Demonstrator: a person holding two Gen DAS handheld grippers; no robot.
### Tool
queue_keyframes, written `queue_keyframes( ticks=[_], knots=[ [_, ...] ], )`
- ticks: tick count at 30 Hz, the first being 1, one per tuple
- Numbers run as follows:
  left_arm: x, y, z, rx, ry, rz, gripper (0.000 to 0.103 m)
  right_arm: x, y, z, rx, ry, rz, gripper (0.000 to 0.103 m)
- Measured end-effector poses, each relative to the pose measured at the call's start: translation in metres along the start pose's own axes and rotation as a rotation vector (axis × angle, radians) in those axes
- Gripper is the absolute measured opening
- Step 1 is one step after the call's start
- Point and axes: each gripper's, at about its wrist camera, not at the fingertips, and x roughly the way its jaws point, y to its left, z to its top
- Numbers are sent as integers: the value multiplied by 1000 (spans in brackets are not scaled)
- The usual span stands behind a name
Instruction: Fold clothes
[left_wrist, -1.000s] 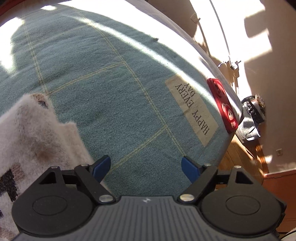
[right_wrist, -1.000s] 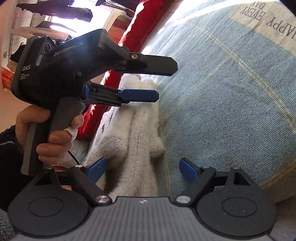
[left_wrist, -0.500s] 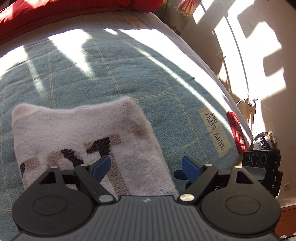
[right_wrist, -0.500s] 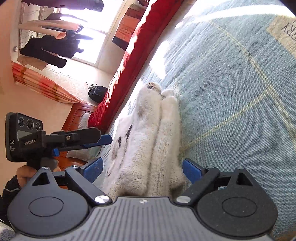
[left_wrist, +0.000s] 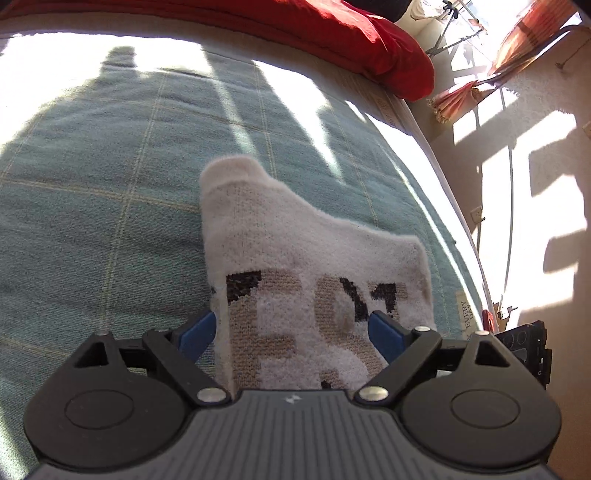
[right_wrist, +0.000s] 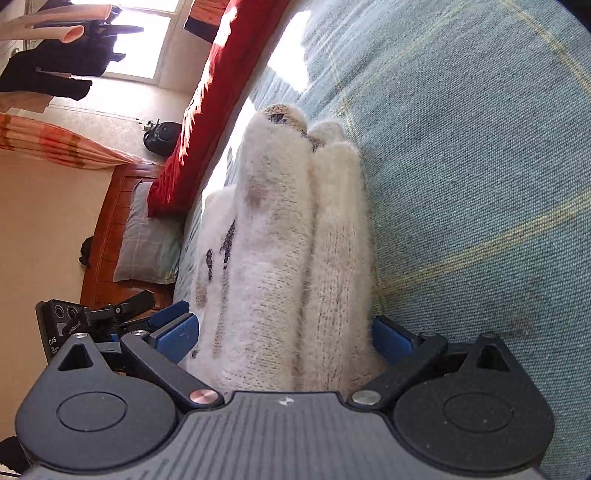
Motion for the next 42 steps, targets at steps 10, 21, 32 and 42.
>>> queue_keyframes(
  ticks=[10, 21, 32, 42],
  knots=[
    [42, 43, -12, -45, 117, -226, 93, 10, -2, 7, 49, 40, 15, 101],
    [65, 42, -14, -42, 161, -302, 82, 25, 18, 9, -62, 56, -83, 86],
    [46, 29, -10, -42, 142, -296, 69, 19, 47, 11, -106, 49, -144, 70],
    [7, 29, -10, -11, 73, -306, 68, 19, 86, 11, -169, 36, -134, 69]
  ],
)
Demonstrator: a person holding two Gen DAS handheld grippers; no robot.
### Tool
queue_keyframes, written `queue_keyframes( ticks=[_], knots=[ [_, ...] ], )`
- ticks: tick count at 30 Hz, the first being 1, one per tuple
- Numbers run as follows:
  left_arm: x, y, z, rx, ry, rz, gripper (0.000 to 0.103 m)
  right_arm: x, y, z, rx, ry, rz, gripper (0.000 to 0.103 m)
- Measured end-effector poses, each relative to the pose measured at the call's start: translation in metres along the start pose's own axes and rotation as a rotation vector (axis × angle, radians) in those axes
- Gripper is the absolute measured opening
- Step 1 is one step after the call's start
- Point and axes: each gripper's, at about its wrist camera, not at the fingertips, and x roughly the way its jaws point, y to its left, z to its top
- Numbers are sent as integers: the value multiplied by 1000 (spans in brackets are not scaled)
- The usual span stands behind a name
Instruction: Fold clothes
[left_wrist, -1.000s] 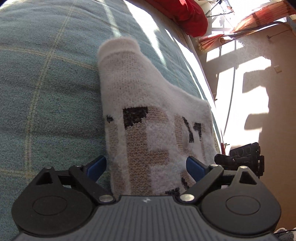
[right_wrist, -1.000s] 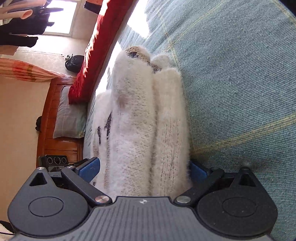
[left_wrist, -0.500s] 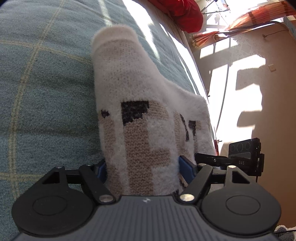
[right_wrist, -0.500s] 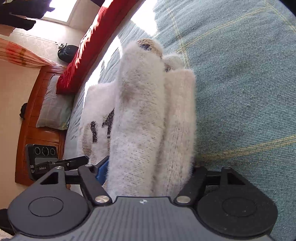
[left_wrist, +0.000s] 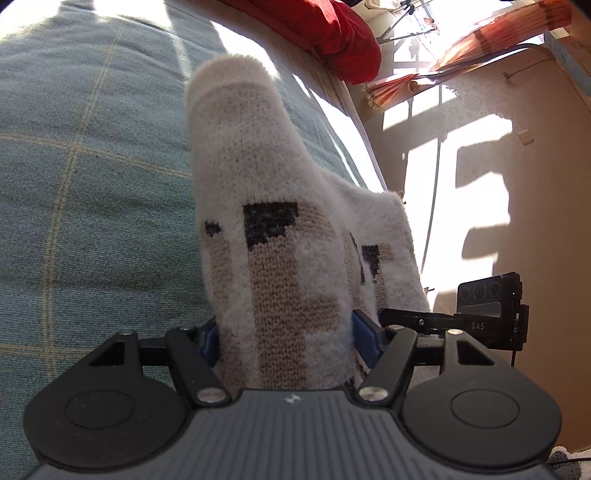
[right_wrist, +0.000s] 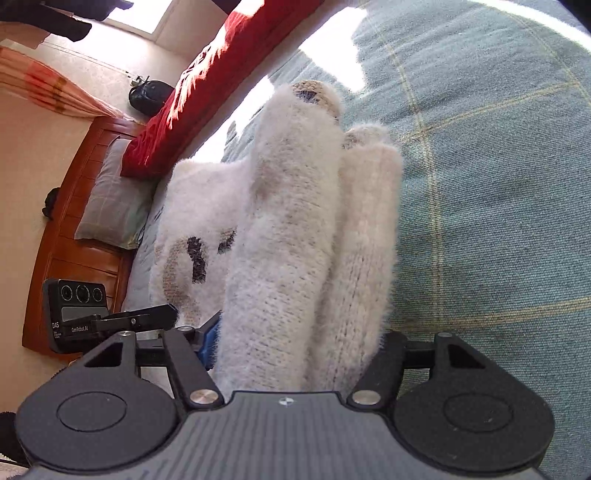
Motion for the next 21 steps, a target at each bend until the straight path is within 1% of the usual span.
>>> queue_keyframes(
  ticks=[6, 11, 15, 21],
  knots=[
    [-37, 7, -6, 0, -57, 4, 68, 12, 35, 7, -51, 9, 3, 69],
    [-75, 19, -10, -1, -113, 21, 68, 37, 77, 12, -96, 22, 12, 69],
    [-115, 36, -18, -4, -149, 46, 68, 63, 111, 13, -130, 49, 23, 69],
    [-183, 68, -28, -12, -205, 88, 68, 115, 177, 11, -193, 95, 40, 69]
  ],
)
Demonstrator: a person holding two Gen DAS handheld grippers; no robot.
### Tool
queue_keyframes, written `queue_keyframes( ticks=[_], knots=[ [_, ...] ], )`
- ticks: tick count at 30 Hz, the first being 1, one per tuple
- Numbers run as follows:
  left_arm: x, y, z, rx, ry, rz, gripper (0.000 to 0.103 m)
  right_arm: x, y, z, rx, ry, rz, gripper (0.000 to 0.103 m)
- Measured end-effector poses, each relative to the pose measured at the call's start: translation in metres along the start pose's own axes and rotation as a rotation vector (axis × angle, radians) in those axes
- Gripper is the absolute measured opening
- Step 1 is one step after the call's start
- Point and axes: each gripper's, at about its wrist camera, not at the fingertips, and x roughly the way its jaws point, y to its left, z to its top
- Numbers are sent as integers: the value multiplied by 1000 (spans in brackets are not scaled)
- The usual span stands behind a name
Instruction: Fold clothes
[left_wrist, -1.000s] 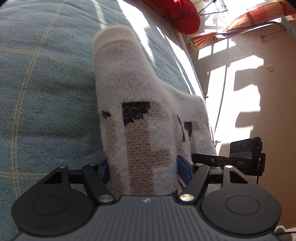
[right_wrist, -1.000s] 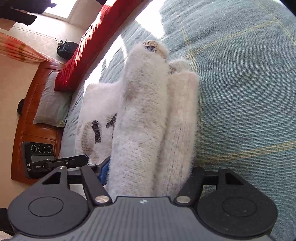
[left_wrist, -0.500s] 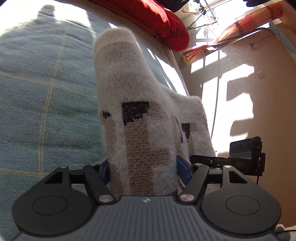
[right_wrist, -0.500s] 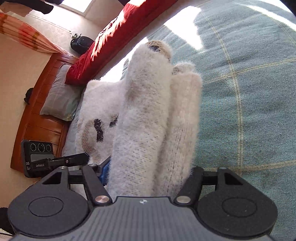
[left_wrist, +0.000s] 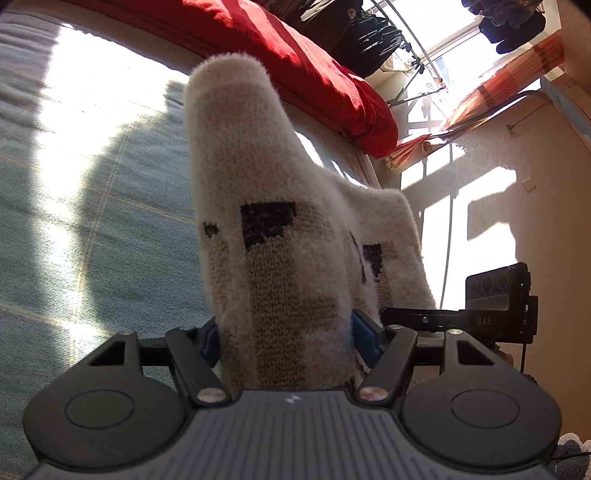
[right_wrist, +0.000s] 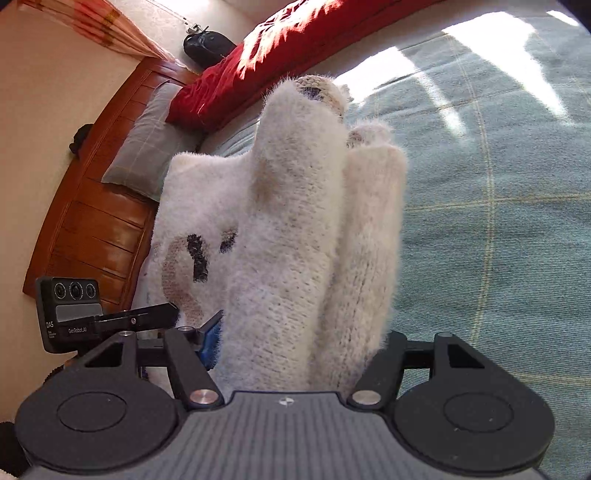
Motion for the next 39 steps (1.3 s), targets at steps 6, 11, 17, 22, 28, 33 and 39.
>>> queue_keyframes(
  ticks=[6, 11, 17, 22, 28, 33, 39],
  knots=[
    [-73, 52, 6, -16, -65, 55, 68, 69, 63, 11, -33, 44, 28, 69],
    [-130, 102, 18, -41, -117, 108, 68, 132, 114, 17, -78, 77, 44, 69],
    [-186, 158, 31, -78, -173, 176, 68, 213, 164, 24, -103, 123, 68, 69],
    [-213, 202, 45, -95, -212, 228, 68, 276, 193, 27, -116, 137, 63, 69],
    [-221, 248, 74, -99, -216, 268, 68, 332, 209, 20, -88, 117, 41, 70],
    [-215, 286, 83, -102, -189, 307, 68, 365, 204, 4, -37, 116, 1, 70],
    [-197, 304, 73, -115, -167, 329, 74, 376, 185, -4, -41, 159, -34, 73]
  ],
)
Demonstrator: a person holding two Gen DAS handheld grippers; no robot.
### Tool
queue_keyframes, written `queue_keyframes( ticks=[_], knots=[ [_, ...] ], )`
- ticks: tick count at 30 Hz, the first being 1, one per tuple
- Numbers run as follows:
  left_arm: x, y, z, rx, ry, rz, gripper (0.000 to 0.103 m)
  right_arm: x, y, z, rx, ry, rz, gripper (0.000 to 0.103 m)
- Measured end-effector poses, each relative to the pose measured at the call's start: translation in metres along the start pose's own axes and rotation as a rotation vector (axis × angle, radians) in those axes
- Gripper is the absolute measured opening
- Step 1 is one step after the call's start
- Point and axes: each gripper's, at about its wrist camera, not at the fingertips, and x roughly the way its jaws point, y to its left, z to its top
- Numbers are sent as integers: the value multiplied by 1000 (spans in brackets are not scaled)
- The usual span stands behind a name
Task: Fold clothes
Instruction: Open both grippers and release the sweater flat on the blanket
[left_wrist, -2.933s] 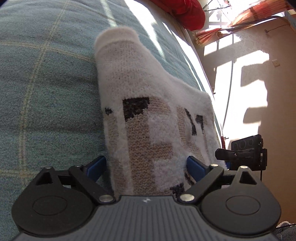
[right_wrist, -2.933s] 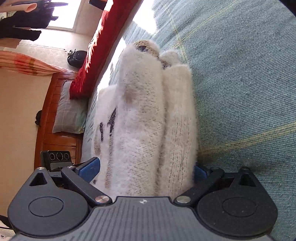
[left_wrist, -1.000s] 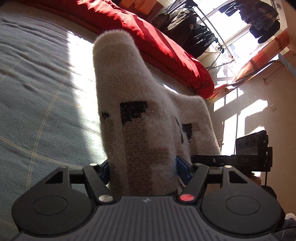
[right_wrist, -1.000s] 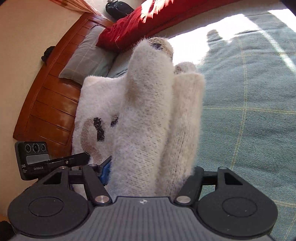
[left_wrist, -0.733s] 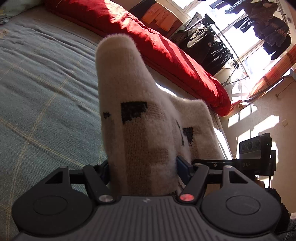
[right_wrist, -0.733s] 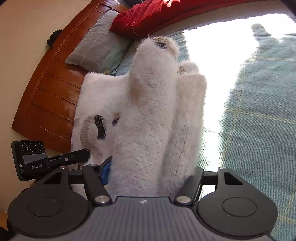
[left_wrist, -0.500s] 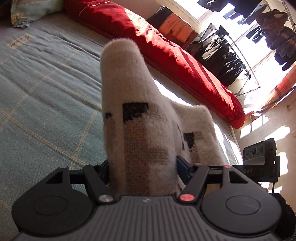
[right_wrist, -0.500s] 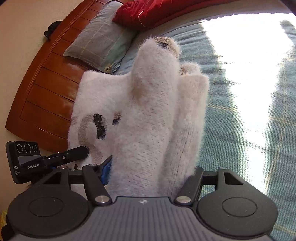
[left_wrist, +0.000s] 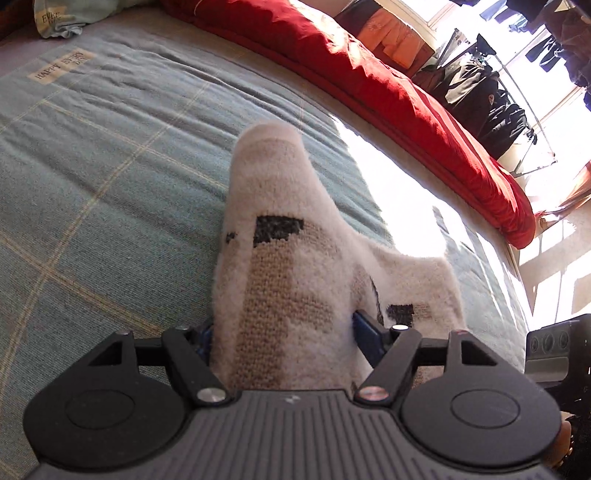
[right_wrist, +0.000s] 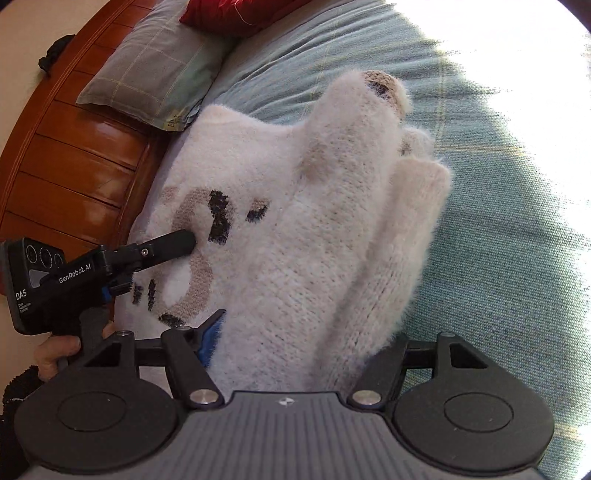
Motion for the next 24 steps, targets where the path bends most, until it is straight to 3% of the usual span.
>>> queue_keyframes(
  ticks=[5, 7, 10, 11, 13, 16, 18, 22, 24],
  knots=[
    [-18, -5, 0, 27, -37, 94, 75, -15, 8, -1, -103, 29, -41, 81],
    [-33, -12, 0, 50, -67, 171, 75, -31, 7, -4, -136, 10, -69, 85],
    [-54, -29, -7, 75, -109, 220, 75, -57, 7, -10, -206, -41, -108, 85],
    [-61, -35, -9, 83, -122, 233, 75, -65, 13, -12, -258, -73, -128, 83],
    [-72, -55, -22, 142, -140, 231, 75, -76, 33, -17, -415, -138, -199, 60],
    [-76, -79, -46, 215, -135, 204, 79, -88, 56, -22, -583, -188, -180, 50],
    [-69, -81, -57, 227, -118, 206, 80, -80, 70, -23, -675, -181, -159, 49],
    [-47, -71, -70, 260, -89, 322, 81, -43, 79, -34, -826, -103, -179, 48],
    [-41, -61, -69, 234, -71, 325, 95, -31, 74, -39, -865, -77, -205, 49]
  ],
)
